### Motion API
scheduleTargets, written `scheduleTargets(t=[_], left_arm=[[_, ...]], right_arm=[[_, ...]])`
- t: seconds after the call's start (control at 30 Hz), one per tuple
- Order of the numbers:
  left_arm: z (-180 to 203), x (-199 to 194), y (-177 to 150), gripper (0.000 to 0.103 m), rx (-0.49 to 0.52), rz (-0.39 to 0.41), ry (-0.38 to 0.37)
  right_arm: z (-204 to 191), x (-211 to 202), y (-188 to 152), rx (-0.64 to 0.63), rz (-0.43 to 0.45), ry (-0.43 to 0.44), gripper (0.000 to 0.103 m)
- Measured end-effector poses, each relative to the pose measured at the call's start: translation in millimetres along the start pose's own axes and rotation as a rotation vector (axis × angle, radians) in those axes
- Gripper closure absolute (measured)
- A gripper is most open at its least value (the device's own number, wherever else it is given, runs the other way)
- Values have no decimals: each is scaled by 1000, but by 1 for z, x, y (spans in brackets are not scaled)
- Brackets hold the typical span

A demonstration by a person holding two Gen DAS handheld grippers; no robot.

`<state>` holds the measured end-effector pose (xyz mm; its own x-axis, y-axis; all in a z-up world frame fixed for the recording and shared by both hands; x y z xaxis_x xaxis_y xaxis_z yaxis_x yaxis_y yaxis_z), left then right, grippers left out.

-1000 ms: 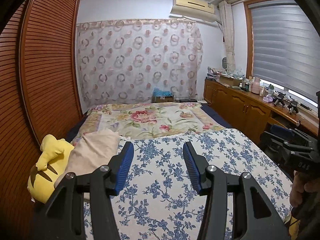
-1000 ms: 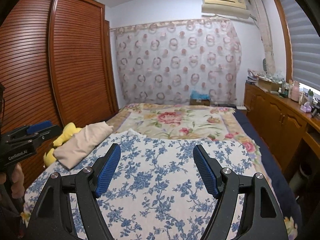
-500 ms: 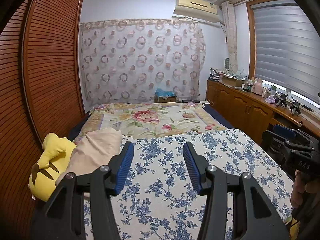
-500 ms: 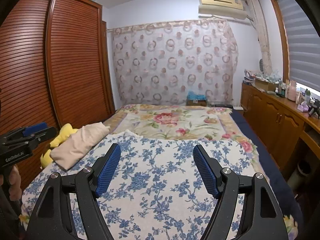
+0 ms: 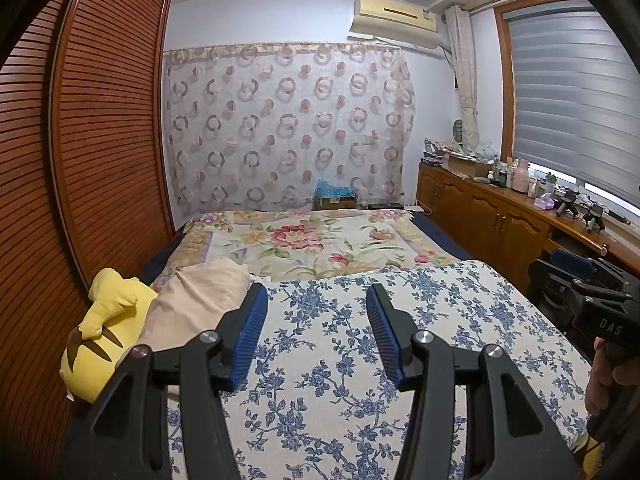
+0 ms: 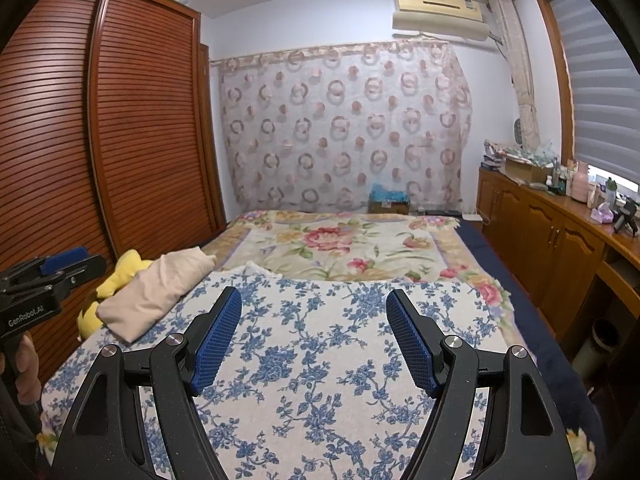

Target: Fold small clothes

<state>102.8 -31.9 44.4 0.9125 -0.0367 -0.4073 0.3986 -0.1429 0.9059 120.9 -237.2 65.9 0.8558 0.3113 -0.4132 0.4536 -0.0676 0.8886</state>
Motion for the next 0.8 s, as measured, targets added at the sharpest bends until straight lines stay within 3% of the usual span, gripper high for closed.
scheduleTargets(t=[0.8], left_arm=[[0, -1, 1, 52, 5, 6, 8]], right_arm=[[1, 0, 1, 1, 2, -1, 26]])
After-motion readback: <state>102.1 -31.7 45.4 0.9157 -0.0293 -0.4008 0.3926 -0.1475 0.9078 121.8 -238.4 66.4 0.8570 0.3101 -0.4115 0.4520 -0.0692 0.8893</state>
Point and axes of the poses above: each gripper's, at about its wrist camera, not at the fingertips, and x roughly the way its jaws point, z to its right, y to its top, the point moved 6 cm from there along x, roughly the way its jaws point, and after that the axes turned 9 degrees about x, right-handed, at the moved point
